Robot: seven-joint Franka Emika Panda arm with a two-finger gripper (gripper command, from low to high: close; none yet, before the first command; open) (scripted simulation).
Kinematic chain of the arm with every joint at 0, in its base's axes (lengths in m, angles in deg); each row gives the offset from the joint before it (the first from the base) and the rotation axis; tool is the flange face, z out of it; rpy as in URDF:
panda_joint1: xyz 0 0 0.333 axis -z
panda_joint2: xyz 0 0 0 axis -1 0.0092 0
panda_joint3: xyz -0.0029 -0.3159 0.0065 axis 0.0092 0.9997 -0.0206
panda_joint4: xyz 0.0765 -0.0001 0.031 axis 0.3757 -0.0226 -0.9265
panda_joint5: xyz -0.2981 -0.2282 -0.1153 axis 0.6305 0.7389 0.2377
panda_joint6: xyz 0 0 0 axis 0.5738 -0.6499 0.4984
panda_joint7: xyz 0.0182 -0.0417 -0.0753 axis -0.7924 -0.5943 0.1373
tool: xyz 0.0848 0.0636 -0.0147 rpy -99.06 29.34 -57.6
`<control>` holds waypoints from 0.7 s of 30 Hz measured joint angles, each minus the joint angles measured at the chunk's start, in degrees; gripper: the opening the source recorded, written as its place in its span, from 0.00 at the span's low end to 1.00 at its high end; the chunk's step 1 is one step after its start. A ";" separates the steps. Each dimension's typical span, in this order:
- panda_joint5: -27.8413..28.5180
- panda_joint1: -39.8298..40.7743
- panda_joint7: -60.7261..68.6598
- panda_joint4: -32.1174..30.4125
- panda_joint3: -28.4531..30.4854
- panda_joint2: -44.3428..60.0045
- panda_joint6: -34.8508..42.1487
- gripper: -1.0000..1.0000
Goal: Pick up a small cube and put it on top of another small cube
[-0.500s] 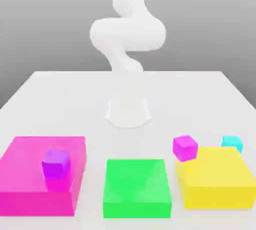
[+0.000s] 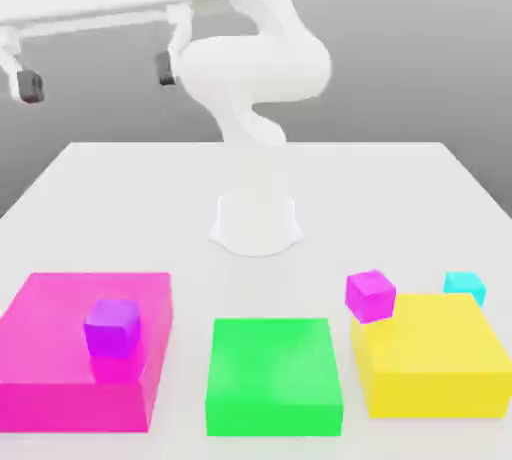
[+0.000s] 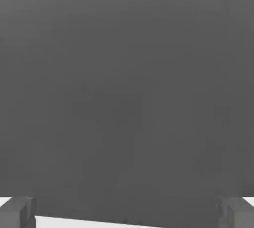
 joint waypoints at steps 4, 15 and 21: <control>-4.44 1.96 7.26 1.83 2.12 8.51 -0.47 0.50; -9.65 9.80 22.65 6.33 2.84 29.63 -3.70 0.50; -7.91 13.69 28.28 8.37 3.80 39.23 -6.90 0.50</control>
